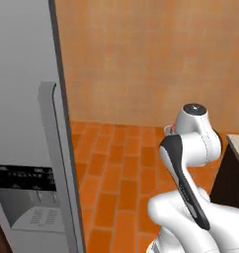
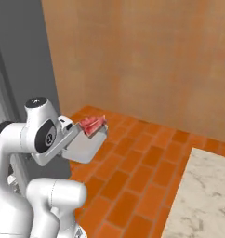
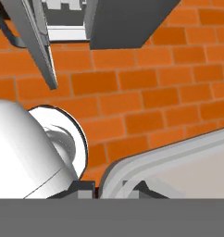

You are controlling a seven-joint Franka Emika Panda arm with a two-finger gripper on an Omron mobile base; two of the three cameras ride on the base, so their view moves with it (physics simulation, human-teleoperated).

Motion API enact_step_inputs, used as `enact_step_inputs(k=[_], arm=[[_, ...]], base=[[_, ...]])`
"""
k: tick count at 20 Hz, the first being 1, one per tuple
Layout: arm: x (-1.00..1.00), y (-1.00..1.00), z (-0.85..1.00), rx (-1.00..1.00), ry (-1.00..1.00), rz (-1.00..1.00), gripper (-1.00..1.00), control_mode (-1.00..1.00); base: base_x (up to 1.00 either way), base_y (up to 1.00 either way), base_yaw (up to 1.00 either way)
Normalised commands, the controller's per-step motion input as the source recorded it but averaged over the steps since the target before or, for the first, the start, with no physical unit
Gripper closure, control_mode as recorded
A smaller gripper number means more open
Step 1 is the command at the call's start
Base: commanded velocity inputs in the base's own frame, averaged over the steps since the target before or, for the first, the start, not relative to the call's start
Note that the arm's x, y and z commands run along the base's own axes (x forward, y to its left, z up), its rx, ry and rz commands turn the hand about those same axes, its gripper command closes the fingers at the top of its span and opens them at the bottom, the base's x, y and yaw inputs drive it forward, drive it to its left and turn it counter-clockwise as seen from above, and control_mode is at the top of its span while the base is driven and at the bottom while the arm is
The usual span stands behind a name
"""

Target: Take the meat container that has the steak and place it on the second highest rack of the freezer. Then take the vegetable container that has the mushroom and carrot and place it on the highest rack of the freezer.

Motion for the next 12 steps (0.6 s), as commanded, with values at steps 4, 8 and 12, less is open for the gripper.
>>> enact_step_inputs(k=[4, 8, 12], arm=[[0.00, 0.00, 0.00, 0.00, 0.00, 0.00, 1.00, 1.00], [0.00, 0.00, 0.00, 0.00, 0.00, 0.00, 1.00, 1.00], [0.00, 0.00, 0.00, 0.00, 0.00, 0.00, 1.00, 1.00]], base=[[1.00, -0.18, 0.37], [1.00, -0.25, 0.47], [0.98, -0.27, 0.72]])
